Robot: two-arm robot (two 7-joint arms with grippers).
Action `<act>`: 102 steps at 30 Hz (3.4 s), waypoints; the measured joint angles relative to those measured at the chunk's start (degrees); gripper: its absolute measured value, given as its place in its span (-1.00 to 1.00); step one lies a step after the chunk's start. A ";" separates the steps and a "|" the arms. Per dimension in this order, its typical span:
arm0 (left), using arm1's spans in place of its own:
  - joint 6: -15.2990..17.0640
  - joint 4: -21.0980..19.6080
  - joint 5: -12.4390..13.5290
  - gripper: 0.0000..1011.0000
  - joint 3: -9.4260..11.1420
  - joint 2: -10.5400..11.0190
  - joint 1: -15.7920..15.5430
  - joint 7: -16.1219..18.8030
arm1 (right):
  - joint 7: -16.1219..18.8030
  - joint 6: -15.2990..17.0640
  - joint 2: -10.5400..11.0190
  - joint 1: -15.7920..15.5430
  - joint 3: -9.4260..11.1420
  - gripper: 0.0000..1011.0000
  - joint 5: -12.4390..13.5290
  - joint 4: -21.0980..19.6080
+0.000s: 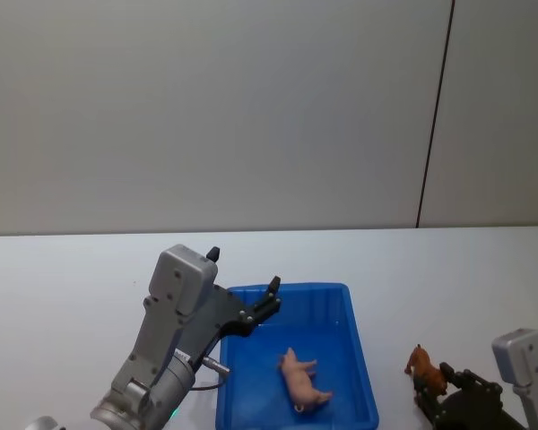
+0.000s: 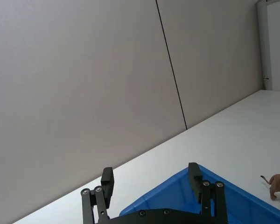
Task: Pick up the two dolls from the table and place them into the box.
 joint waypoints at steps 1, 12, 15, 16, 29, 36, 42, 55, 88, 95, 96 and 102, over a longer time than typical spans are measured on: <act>0.00 0.00 0.00 0.98 0.00 0.00 0.00 0.00 | -0.07 -0.29 -0.01 0.00 -0.02 -0.19 -0.19 -0.02; 0.00 0.00 0.00 0.98 0.00 0.00 0.00 0.00 | -0.27 -3.49 -0.24 -0.09 -0.25 -0.19 -1.61 -2.73; 0.00 0.00 0.00 0.98 0.00 0.00 0.00 0.00 | 0.13 -4.06 -0.42 0.07 -0.35 -0.19 -1.70 -3.38; 0.00 0.00 0.00 0.98 0.00 0.00 0.00 0.00 | 0.54 -4.43 -0.61 0.26 -0.48 -0.19 -1.73 -3.79; 0.00 0.00 0.00 0.98 0.00 0.00 0.00 0.00 | 6.47 -6.52 -3.82 3.70 -2.25 -0.19 -1.68 -3.66; 0.00 0.00 0.00 0.98 0.00 0.00 0.00 0.00 | 9.19 -6.79 -5.85 5.99 -3.29 -0.07 -1.53 -1.55; 0.00 0.00 0.00 0.98 0.00 0.00 0.00 0.00 | 10.20 -6.29 -7.13 7.52 -3.85 0.32 -1.50 0.20; 0.00 0.00 0.00 0.98 0.00 0.00 0.00 0.00 | 7.17 -4.82 -7.59 7.81 -3.79 0.98 -1.34 0.70; 1.79 -0.36 -0.85 0.98 -0.35 0.41 0.43 0.02 | -7.50 -3.51 -2.35 0.46 0.27 0.98 2.66 -7.03; 4.69 -1.16 -2.54 0.98 -0.94 1.24 1.25 0.57 | -8.20 -3.46 -2.01 0.04 0.51 0.98 2.89 -7.45; 5.66 -1.41 -3.13 0.98 -1.13 1.51 1.55 0.83 | -8.29 -3.46 -1.96 -0.02 0.56 0.98 2.93 -7.52; 8.68 -2.34 -5.40 0.98 -1.92 2.73 2.79 2.11 | -8.60 -3.45 -1.82 -0.21 0.65 0.98 3.02 -7.71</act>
